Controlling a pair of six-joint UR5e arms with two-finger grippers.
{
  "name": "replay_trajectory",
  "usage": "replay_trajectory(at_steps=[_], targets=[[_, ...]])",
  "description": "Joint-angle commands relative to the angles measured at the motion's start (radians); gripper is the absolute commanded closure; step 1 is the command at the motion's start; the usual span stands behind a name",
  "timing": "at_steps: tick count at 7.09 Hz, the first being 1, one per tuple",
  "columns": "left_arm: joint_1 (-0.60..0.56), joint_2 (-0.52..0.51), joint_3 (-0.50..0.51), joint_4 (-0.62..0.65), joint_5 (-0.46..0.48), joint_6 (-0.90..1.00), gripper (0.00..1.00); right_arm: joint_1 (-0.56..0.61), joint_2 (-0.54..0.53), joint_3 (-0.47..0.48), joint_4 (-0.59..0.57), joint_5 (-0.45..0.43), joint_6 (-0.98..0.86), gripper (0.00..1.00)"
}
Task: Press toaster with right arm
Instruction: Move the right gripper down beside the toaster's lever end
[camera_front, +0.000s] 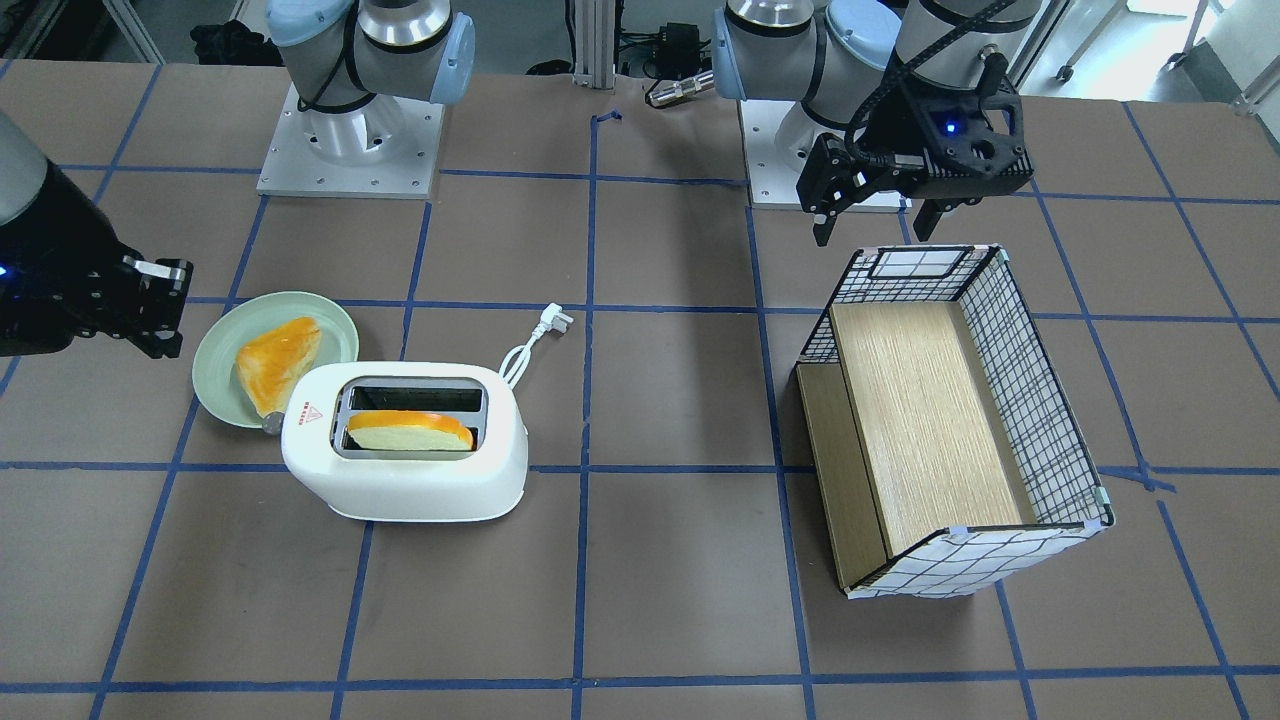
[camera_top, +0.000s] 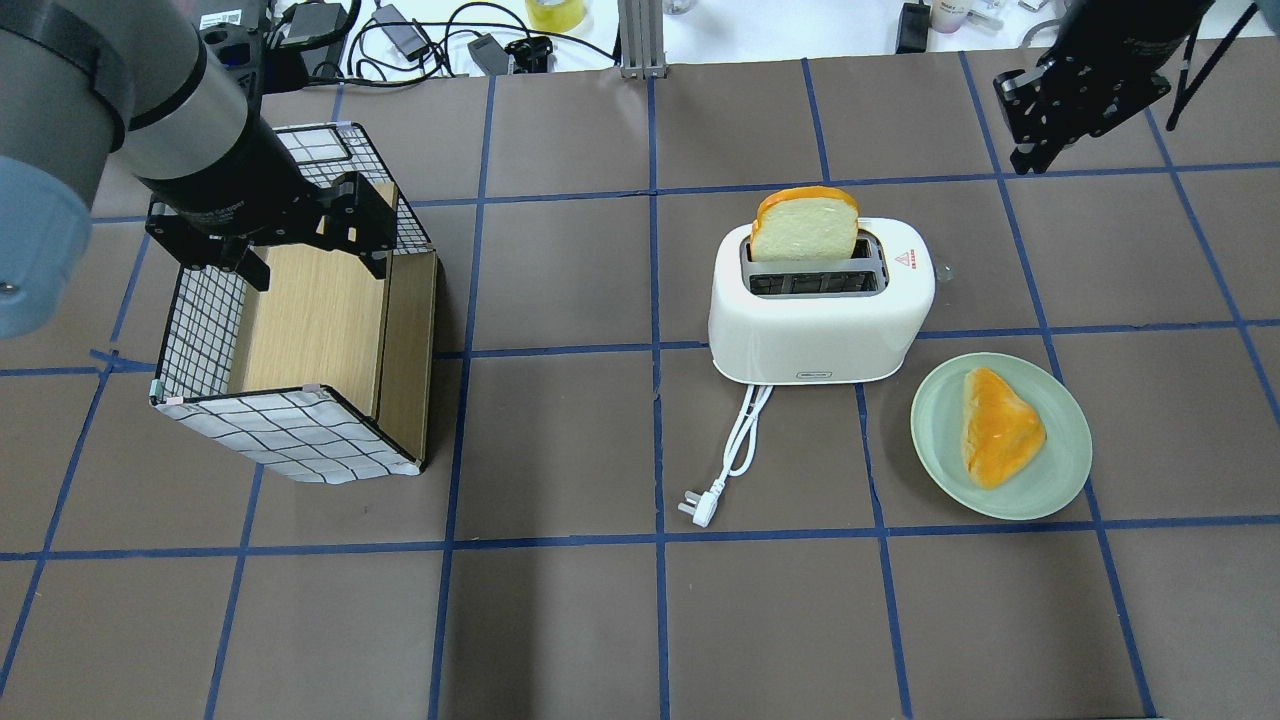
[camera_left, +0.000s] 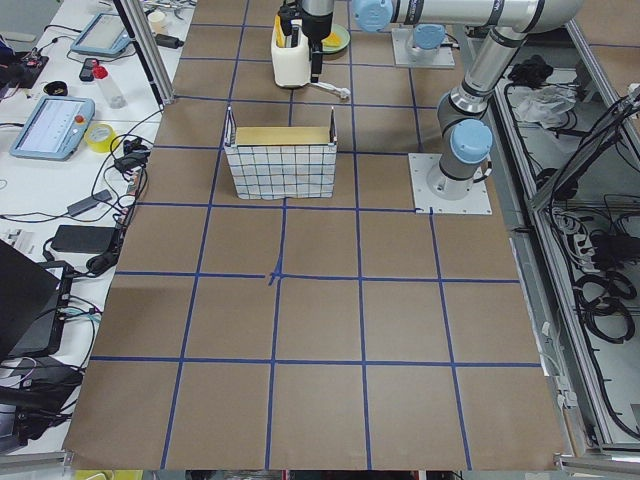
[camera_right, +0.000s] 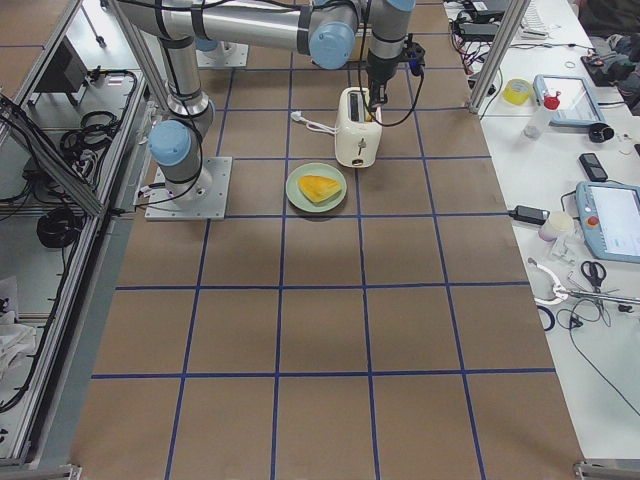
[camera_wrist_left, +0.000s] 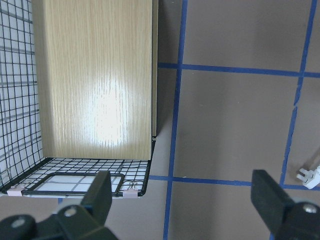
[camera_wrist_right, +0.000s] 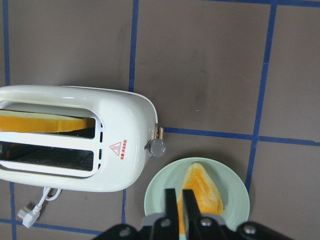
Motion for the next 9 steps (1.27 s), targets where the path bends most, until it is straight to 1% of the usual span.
replay_trajectory(at_steps=[1, 2, 4, 6, 7, 8, 9], targets=[[0.000, 0.000, 0.000, 0.000, 0.000, 0.000, 0.00, -0.034, 0.056, 0.002, -0.005, 0.094, -0.087, 0.92], [0.000, 0.000, 0.000, 0.000, 0.000, 0.000, 0.00, -0.054, 0.072, 0.005, -0.006, 0.127, -0.136, 0.93], [0.000, 0.000, 0.000, 0.000, 0.000, 0.000, 0.00, -0.082, 0.101, 0.015, -0.005, 0.180, -0.176, 0.95], [0.000, 0.000, 0.000, 0.000, 0.000, 0.000, 0.00, -0.083, 0.109, 0.073, -0.006, 0.208, -0.177, 0.97], [0.000, 0.000, 0.000, 0.000, 0.000, 0.000, 0.00, -0.098, 0.112, 0.101, -0.006, 0.251, -0.177, 0.98], [0.000, 0.000, 0.000, 0.000, 0.000, 0.000, 0.00, -0.114, 0.110, 0.121, -0.006, 0.273, -0.177, 0.98], [0.000, 0.000, 0.000, 0.000, 0.000, 0.000, 0.00, -0.114, 0.112, 0.124, -0.006, 0.273, -0.176, 0.98]])
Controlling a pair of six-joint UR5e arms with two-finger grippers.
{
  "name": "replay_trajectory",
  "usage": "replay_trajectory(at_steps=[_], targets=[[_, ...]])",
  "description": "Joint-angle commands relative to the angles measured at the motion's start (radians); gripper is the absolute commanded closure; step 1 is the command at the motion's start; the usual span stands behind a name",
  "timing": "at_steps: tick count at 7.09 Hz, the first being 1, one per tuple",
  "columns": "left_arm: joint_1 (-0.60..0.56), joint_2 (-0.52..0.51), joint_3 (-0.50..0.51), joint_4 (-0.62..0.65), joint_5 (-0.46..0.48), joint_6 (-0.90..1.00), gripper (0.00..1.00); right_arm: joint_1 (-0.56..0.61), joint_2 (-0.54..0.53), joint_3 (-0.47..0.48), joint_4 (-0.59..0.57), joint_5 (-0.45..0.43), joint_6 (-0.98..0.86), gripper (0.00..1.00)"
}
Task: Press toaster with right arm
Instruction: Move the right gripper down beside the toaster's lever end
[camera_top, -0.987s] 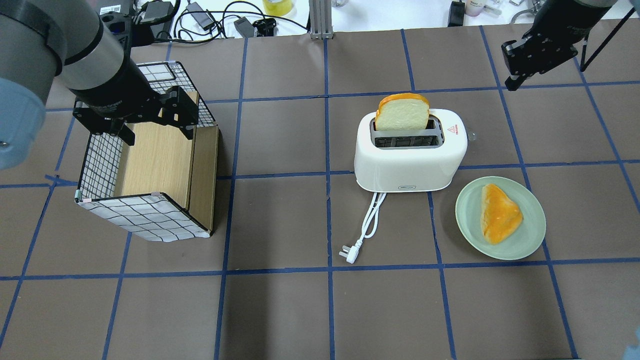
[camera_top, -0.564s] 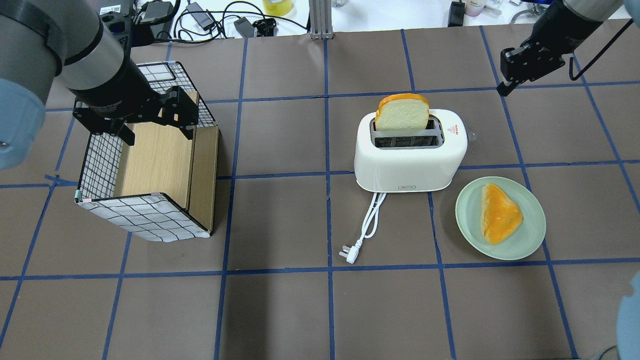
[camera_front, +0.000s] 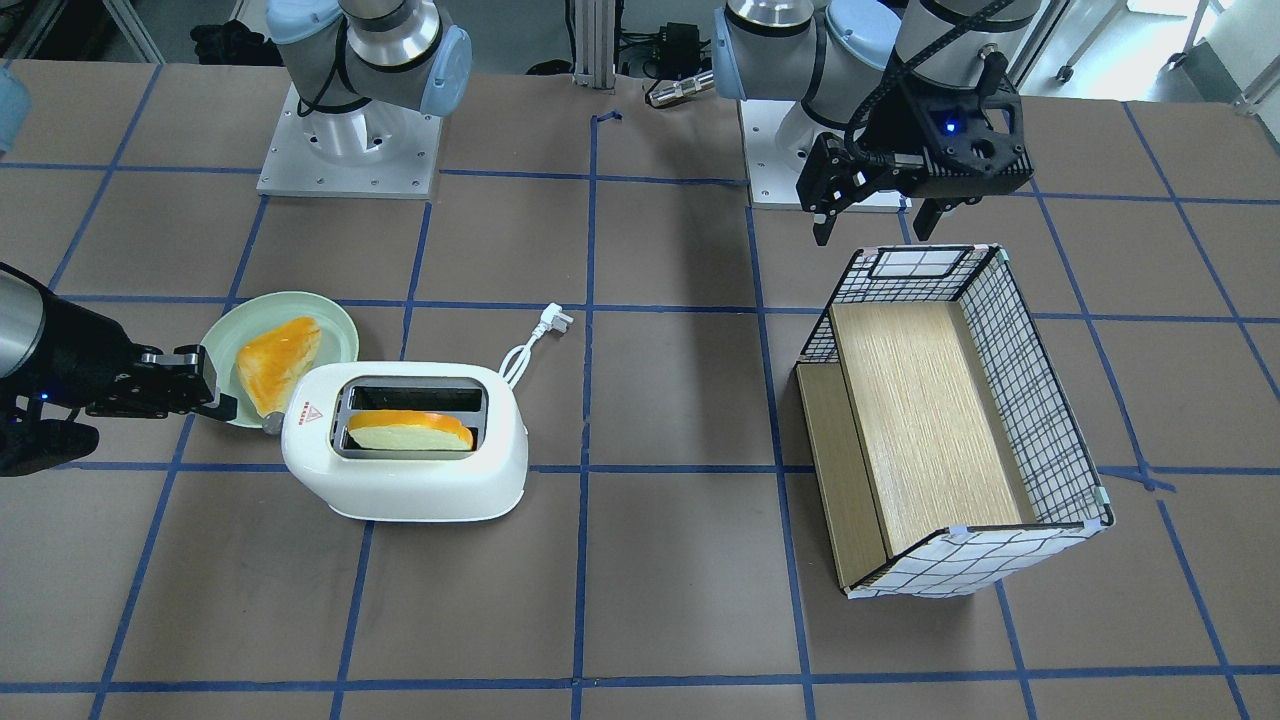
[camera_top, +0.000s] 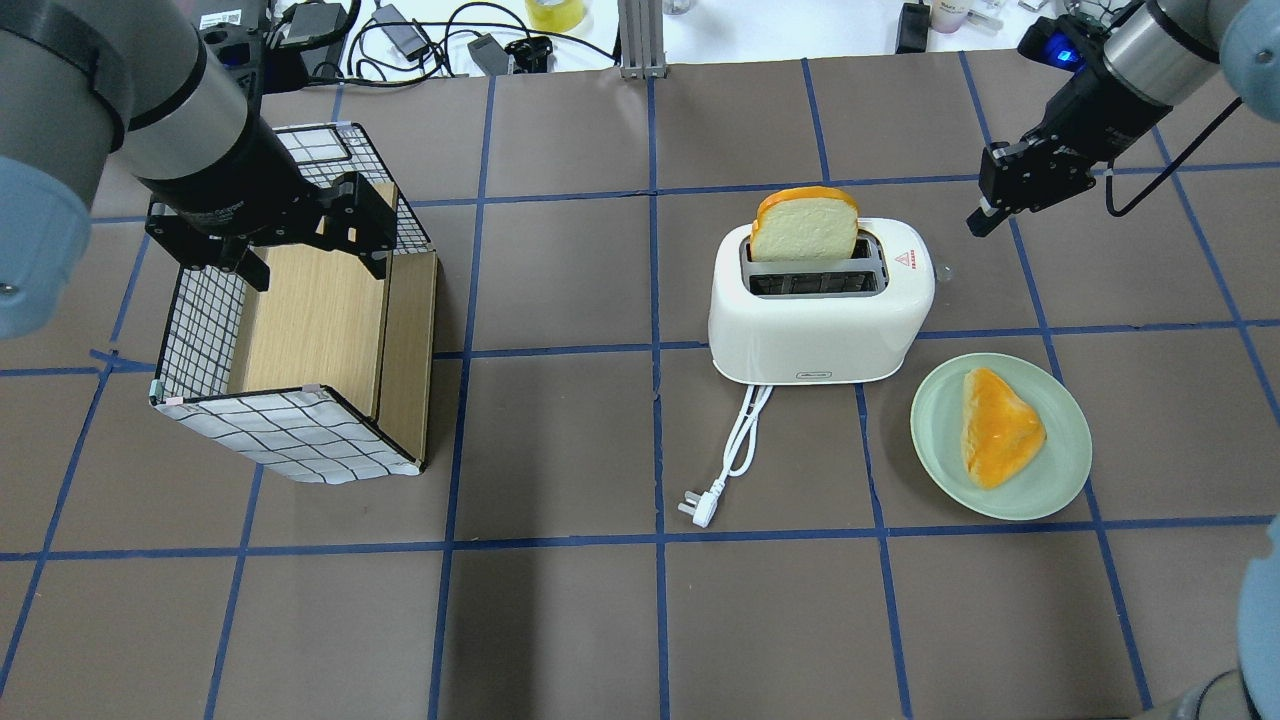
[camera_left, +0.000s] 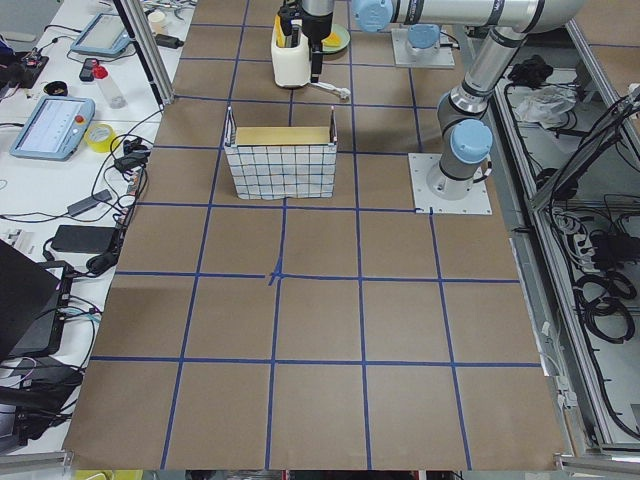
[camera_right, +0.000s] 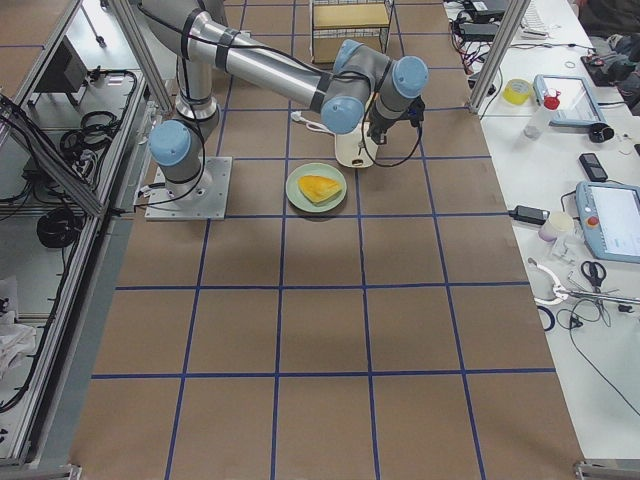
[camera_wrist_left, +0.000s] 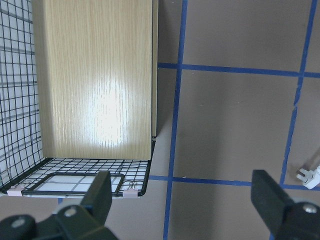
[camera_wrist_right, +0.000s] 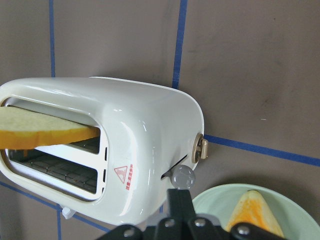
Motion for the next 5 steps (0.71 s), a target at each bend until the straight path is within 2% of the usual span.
replay_trajectory(at_steps=[1, 3, 5], targets=[[0.000, 0.000, 0.000, 0.000, 0.000, 0.000, 0.00, -0.007, 0.004, 0.015, -0.002, 0.013, 0.004, 0.98], [0.000, 0.000, 0.000, 0.000, 0.000, 0.000, 0.00, -0.007, 0.052, 0.015, -0.049, 0.062, 0.007, 0.98], [0.000, 0.000, 0.000, 0.000, 0.000, 0.000, 0.00, -0.007, 0.061, 0.015, -0.069, 0.066, 0.013, 0.98]])
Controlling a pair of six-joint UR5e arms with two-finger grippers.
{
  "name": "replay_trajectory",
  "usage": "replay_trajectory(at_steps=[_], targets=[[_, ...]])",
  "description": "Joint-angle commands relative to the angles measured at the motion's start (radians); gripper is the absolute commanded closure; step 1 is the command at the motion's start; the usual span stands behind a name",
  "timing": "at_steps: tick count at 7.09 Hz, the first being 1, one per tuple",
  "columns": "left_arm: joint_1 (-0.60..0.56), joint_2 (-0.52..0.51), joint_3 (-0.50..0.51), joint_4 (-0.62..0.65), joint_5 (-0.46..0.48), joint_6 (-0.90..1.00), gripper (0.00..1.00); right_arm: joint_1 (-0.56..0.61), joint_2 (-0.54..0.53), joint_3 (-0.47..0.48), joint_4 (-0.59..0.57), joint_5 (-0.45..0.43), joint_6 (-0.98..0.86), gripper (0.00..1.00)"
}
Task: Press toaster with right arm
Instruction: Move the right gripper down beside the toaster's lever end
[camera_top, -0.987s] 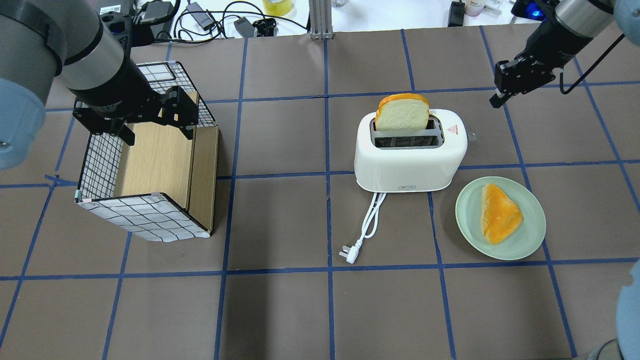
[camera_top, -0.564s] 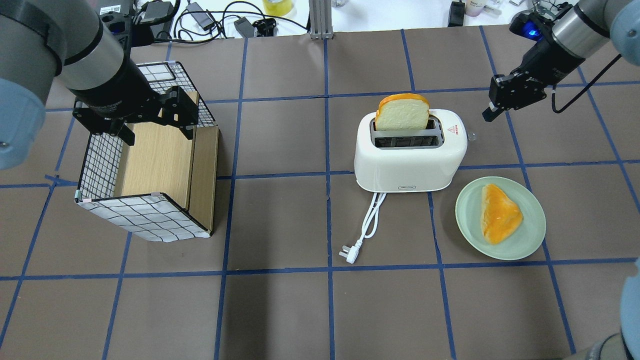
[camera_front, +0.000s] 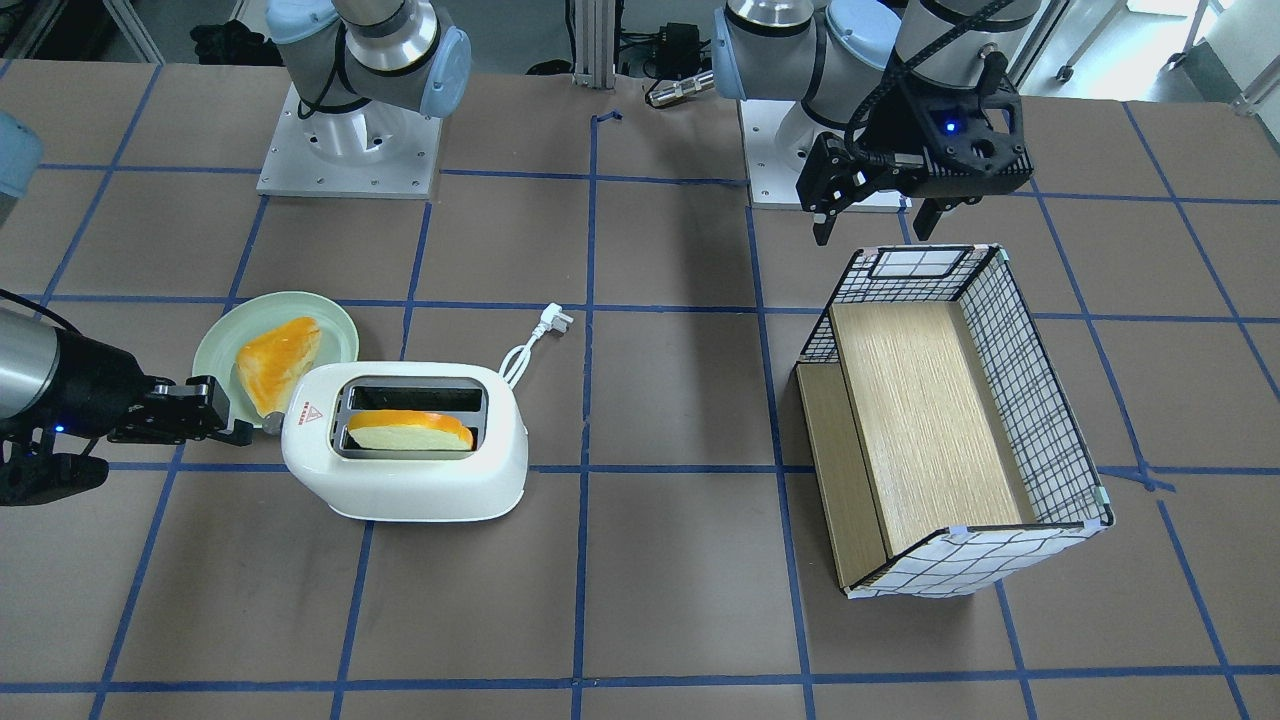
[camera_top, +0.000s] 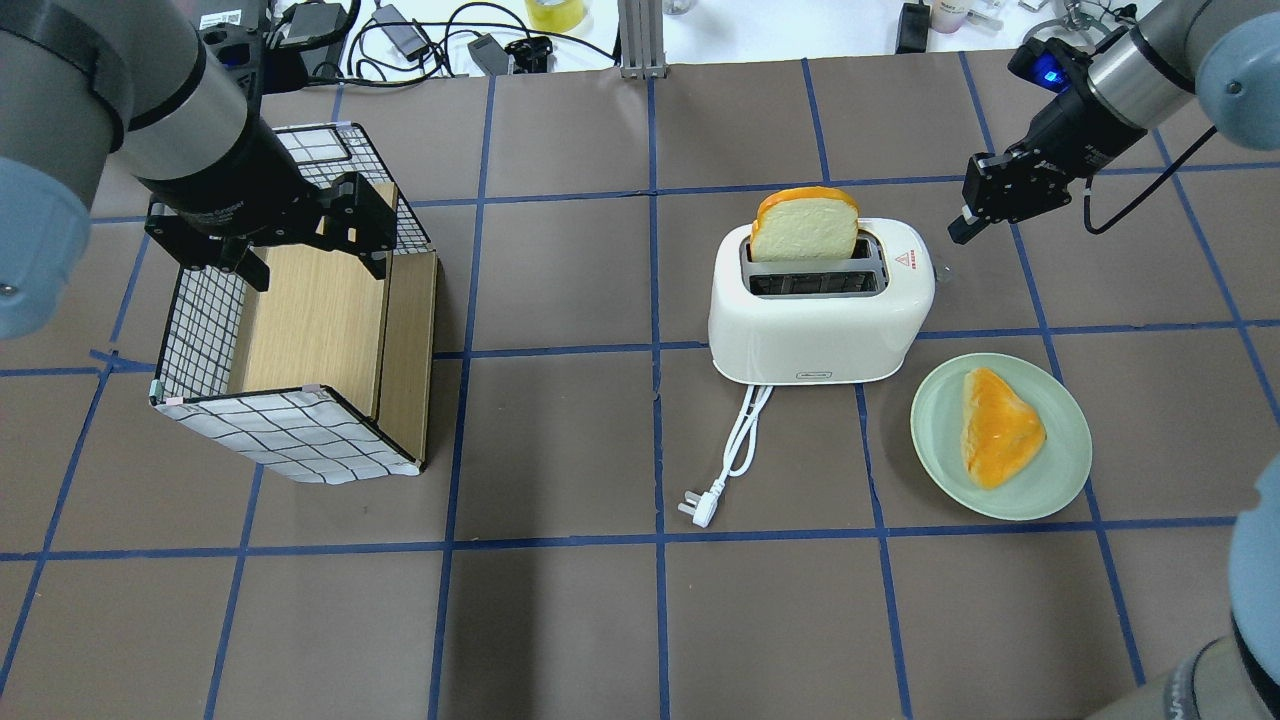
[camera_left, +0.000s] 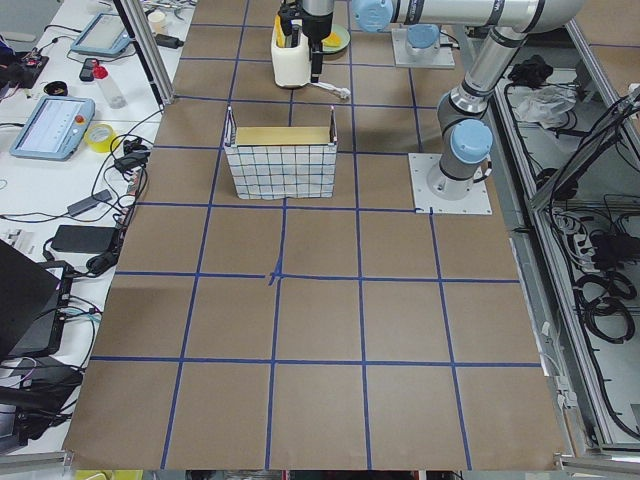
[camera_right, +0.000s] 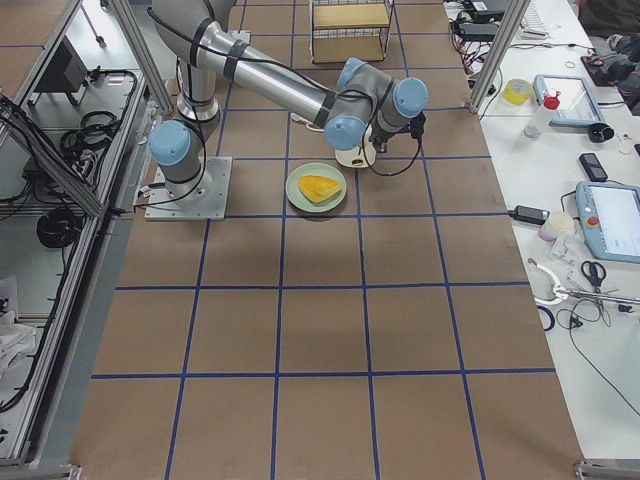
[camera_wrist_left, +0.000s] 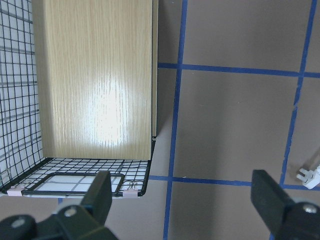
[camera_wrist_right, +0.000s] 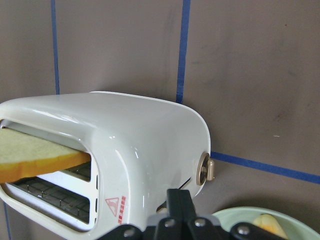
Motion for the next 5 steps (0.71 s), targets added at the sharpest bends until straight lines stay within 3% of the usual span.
replay_trajectory(at_steps=[1, 5], targets=[[0.000, 0.000, 0.000, 0.000, 0.000, 0.000, 0.00, 0.001, 0.013, 0.005, -0.013, 0.039, 0.006, 0.98], [0.000, 0.000, 0.000, 0.000, 0.000, 0.000, 0.00, -0.001, 0.004, 0.020, 0.006, 0.026, 0.001, 0.98]])
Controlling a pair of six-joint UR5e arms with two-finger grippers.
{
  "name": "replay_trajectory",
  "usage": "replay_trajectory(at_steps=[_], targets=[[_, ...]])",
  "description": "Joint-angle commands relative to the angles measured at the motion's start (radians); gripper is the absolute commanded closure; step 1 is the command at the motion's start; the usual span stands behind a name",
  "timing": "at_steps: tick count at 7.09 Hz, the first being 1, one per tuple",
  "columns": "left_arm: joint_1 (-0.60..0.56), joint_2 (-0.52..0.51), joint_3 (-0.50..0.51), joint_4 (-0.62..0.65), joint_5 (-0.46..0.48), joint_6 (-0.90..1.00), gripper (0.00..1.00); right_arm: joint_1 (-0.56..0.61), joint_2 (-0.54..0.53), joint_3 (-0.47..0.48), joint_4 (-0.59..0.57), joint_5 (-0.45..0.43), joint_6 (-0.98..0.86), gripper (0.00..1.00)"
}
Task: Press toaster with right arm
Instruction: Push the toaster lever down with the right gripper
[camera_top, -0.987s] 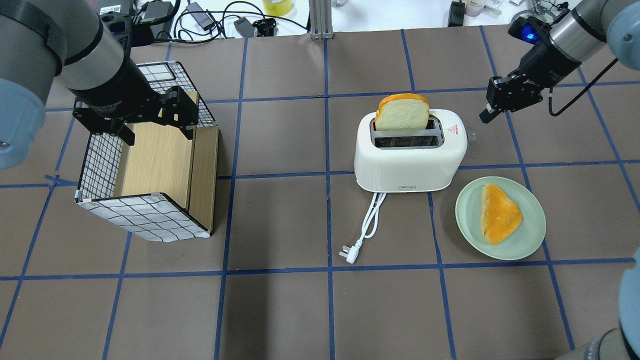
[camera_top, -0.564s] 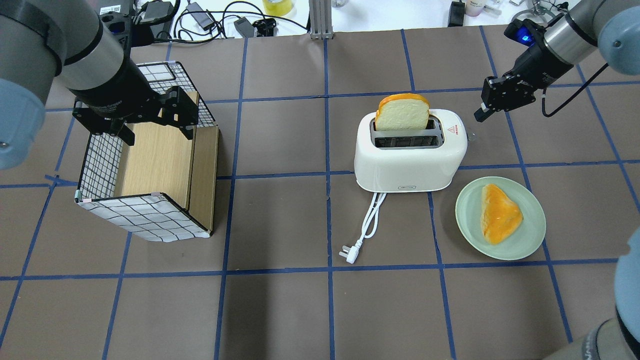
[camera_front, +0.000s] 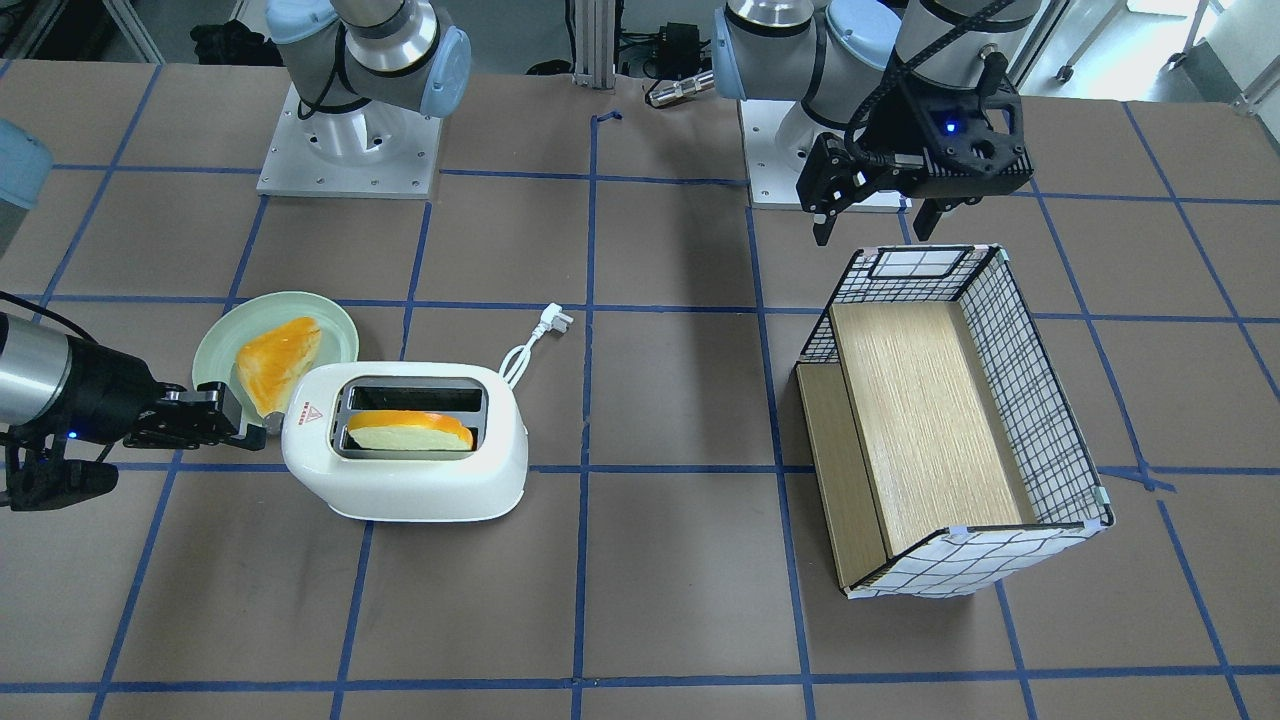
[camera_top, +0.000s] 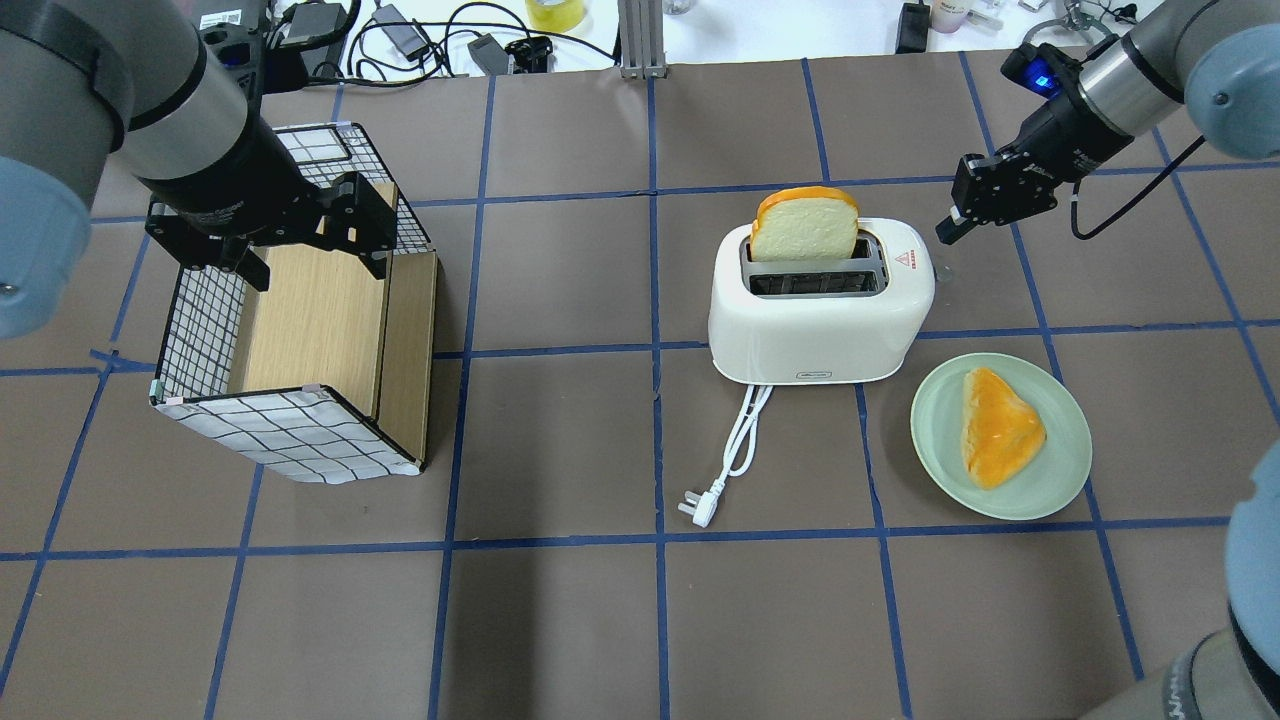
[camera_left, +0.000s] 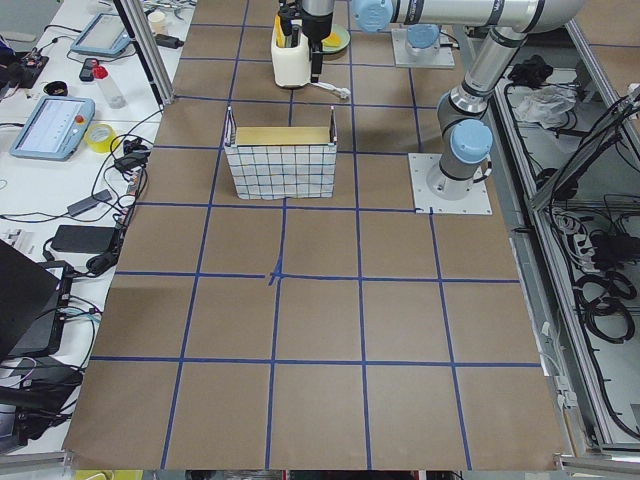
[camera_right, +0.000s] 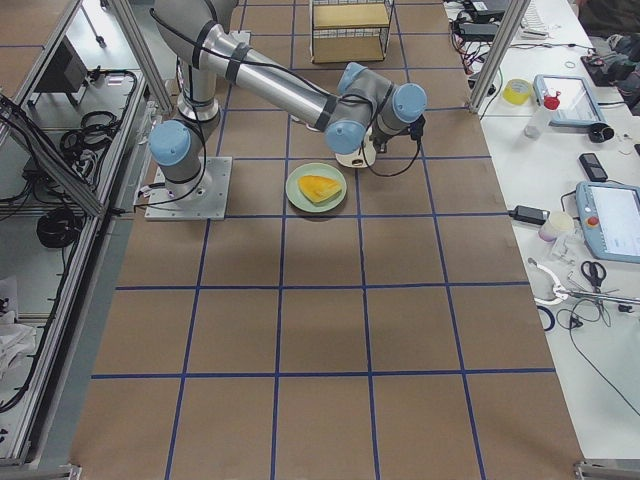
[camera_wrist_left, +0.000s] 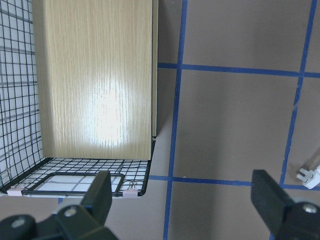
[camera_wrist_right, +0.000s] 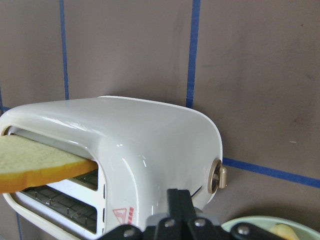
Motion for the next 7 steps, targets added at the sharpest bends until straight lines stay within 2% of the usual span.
replay_trajectory(at_steps=[1, 2, 7], targets=[[0.000, 0.000, 0.000, 0.000, 0.000, 0.000, 0.00, -0.001, -0.001, 0.015, 0.007, -0.016, -0.012, 0.98], [0.000, 0.000, 0.000, 0.000, 0.000, 0.000, 0.00, -0.001, -0.002, 0.046, 0.005, -0.016, -0.013, 0.98], [0.000, 0.000, 0.000, 0.000, 0.000, 0.000, 0.00, 0.000, 0.011, 0.063, -0.007, -0.014, -0.032, 0.98]])
